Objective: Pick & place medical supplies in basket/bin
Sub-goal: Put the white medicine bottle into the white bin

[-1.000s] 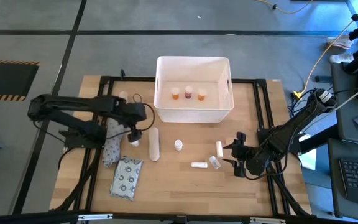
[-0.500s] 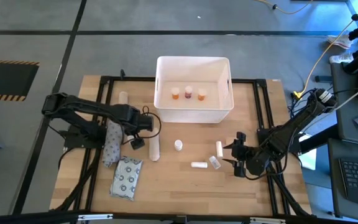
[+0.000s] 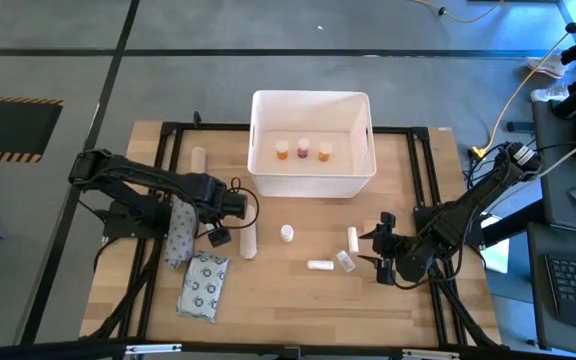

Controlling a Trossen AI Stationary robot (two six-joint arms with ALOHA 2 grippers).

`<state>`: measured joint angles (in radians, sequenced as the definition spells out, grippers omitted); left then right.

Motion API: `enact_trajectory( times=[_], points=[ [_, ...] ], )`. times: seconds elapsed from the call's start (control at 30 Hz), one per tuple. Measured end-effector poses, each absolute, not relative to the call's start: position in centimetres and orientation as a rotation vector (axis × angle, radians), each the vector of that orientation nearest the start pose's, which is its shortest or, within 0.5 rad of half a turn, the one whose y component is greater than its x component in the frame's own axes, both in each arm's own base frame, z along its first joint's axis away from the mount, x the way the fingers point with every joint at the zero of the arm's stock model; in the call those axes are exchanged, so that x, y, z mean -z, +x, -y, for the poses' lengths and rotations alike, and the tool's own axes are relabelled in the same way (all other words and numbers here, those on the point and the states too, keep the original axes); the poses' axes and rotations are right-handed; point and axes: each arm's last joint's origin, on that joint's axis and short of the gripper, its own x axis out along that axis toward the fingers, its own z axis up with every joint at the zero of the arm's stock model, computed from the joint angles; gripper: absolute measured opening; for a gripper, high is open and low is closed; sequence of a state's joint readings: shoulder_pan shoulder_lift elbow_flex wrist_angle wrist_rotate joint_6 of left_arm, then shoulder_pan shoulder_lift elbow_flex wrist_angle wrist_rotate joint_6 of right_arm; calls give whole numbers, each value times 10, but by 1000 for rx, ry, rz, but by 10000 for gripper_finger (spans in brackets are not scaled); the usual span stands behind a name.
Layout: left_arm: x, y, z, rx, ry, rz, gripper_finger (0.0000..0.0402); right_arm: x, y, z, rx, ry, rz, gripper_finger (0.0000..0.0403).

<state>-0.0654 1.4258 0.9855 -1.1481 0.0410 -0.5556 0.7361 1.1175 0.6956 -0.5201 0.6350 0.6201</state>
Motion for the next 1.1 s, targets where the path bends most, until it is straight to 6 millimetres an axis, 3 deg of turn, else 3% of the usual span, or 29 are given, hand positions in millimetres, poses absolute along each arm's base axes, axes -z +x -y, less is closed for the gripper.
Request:
enact_trajectory(
  times=[0.9,1.1],
  points=[
    [-218,231,16,-366,-412,-1514,358,-222,164,-126,133,-1,-712,243],
    [-218,229,16,-370,-410,-1541,342,-222,164,-126,132,-1,-712,243]
  ],
)
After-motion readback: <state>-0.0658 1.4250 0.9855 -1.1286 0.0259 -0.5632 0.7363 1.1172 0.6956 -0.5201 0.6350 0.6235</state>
